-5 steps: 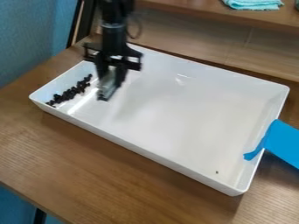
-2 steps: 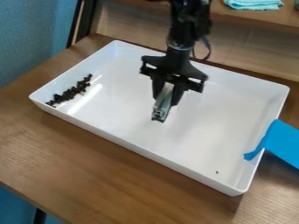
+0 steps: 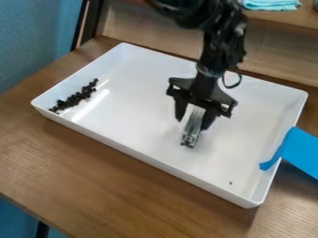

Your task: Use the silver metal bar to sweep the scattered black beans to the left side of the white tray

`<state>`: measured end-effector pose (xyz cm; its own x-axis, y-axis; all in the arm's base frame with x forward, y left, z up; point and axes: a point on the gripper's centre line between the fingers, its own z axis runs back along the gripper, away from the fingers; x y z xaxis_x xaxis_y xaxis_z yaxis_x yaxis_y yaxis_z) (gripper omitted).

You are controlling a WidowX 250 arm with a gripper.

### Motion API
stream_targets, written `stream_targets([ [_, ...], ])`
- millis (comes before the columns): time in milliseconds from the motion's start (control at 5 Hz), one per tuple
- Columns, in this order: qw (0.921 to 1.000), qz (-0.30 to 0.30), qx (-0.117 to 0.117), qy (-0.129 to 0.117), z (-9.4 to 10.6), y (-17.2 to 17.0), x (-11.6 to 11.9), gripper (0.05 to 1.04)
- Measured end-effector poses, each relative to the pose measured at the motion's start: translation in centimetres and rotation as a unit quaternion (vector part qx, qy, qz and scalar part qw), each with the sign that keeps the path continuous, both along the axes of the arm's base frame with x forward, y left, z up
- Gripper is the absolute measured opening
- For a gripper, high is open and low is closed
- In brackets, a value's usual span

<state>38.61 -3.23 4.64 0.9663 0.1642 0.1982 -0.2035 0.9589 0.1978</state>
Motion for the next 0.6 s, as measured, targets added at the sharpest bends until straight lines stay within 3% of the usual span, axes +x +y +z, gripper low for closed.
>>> stream_targets([
  [200, 0.9999, 0.003, -0.012, 0.005, 0.1, 0.3, 0.5, 0.995],
  [400, 0.9985, 0.014, -0.043, 0.031, 1.3, 2.6, 0.4, 1.005],
  [600, 0.9940, 0.024, -0.102, 0.029, 6.1, 5.7, -0.1, 1.001],
])
